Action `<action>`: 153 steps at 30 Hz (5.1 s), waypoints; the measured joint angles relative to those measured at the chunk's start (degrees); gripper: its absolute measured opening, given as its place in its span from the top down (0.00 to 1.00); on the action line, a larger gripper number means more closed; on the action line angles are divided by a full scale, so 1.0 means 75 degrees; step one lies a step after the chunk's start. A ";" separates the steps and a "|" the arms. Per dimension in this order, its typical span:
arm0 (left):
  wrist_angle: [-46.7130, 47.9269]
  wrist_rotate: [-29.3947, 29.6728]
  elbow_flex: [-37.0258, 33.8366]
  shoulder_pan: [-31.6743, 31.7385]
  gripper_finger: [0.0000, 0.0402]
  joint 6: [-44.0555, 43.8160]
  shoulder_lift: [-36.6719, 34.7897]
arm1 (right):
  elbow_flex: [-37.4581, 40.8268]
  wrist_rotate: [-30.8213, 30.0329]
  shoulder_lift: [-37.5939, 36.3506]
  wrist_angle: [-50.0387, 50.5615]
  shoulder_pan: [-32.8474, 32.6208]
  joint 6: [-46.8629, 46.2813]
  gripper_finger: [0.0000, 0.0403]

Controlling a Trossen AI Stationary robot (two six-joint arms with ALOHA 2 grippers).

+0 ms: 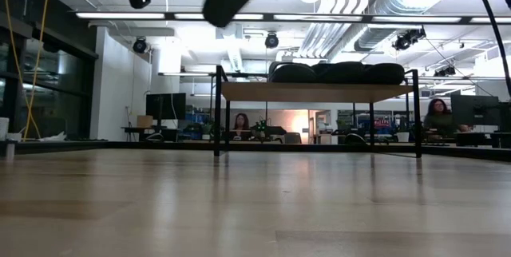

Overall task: Pick and place slides into the shelf
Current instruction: Put the black slipper on the shelf

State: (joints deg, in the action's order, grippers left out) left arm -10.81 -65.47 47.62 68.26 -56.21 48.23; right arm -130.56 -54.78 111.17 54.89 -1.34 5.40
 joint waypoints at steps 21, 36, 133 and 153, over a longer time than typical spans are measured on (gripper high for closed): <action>-0.0023 -0.0149 0.0012 0.0101 0.56 -0.0068 0.0000 | 0.0020 -0.0647 0.0834 0.1560 0.0437 -0.1117 1.00; -0.0023 -0.0189 0.0015 0.0101 0.56 -0.0120 0.0000 | 0.0020 -0.1302 0.1131 0.2712 0.0448 -0.2528 1.00; -0.0023 -0.0490 0.0017 0.0095 0.56 -0.0376 -0.0023 | 0.0023 0.0409 0.2483 0.2248 0.1086 -0.2461 1.00; -0.0023 -0.0473 0.0017 0.0095 0.56 -0.0377 -0.0023 | 0.0017 0.1218 0.2472 0.2240 0.1186 -0.2254 1.00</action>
State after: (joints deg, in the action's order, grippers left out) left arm -10.98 -69.01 47.75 68.97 -59.03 48.05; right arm -130.43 -45.65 129.71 71.69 7.55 -11.51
